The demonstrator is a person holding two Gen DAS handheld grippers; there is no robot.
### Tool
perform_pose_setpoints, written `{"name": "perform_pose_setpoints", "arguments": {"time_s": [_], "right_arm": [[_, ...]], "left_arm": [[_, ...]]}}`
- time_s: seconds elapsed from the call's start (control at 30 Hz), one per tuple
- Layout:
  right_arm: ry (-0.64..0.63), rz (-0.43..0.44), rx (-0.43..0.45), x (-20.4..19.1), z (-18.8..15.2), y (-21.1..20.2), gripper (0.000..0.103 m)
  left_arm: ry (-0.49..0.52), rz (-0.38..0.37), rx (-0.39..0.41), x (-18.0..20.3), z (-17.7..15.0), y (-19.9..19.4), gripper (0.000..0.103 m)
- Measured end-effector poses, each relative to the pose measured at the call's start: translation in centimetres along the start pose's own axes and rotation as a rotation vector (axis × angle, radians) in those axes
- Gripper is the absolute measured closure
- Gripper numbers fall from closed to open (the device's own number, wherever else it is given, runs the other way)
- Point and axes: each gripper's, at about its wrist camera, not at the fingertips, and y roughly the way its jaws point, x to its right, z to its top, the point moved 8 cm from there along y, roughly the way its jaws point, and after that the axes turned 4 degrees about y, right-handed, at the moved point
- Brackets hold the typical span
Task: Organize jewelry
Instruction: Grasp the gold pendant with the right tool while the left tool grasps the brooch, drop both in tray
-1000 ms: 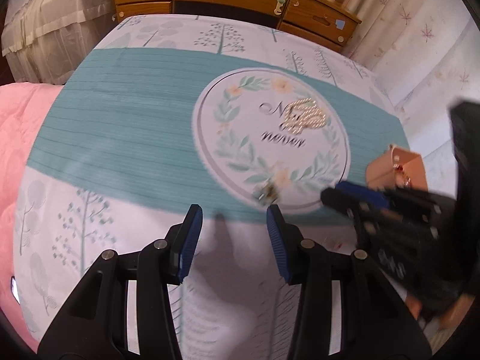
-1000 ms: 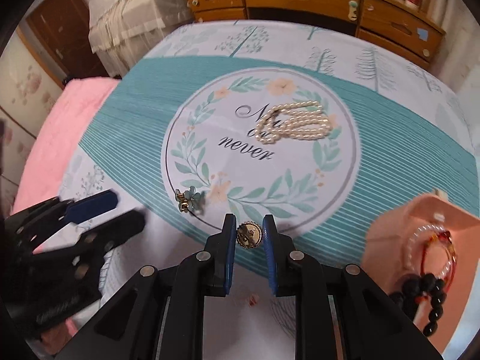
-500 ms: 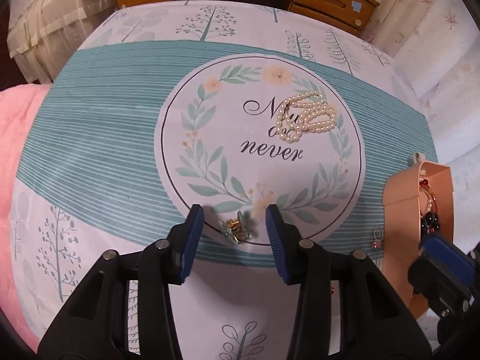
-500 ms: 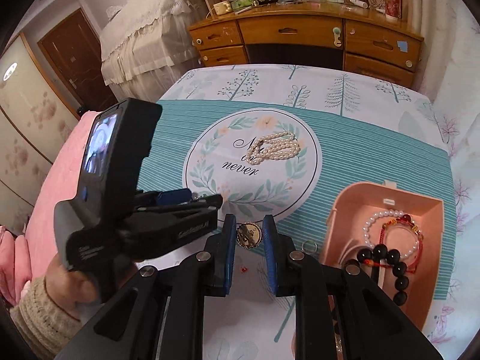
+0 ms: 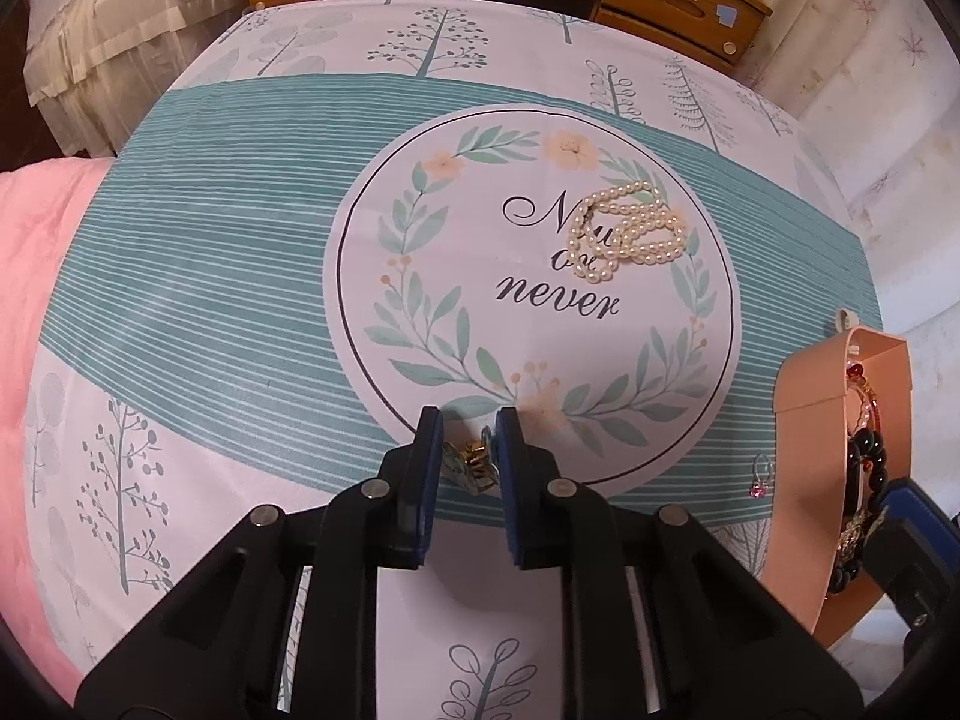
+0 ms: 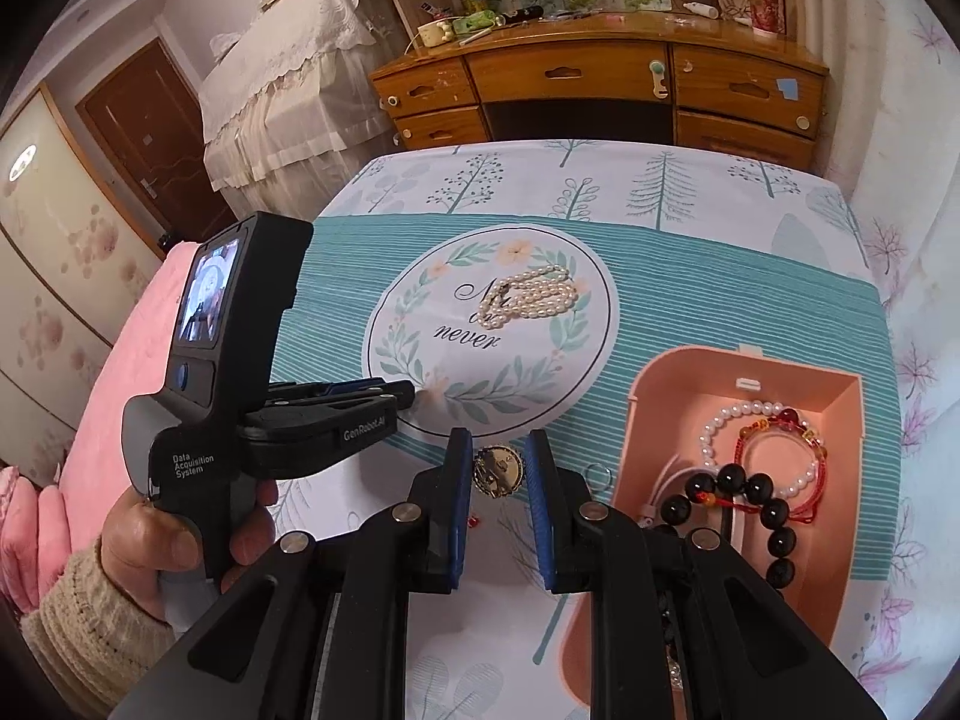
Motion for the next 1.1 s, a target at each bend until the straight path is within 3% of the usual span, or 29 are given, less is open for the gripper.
{"name": "perform_pose_setpoints", "arguments": {"time_s": [0.3,0.63,0.83,1.1], "right_arm": [[0.032,-0.013,0.044,2.2,-0.1,-2.2,0.085],[0.141,-0.102,0.093,9.1,-0.9,-4.9,0.085],[0.207,-0.159,0.123,13.0,-0.7,-5.3,0.085],[0.243,-0.187,0.121,15.0,0.1,-3.6,0.085]], "left_arm": [[0.047,-0.073,0.034,3.4,-0.2,-3.1,0.088],[0.211,-0.174,0.127,12.4,1.2,-8.6,0.088],[0.236,-0.228,0.124,17.0,2.0,-8.3,0.088],[0.283,-0.213,0.111,19.7,1.9,-6.5,0.087]]}}
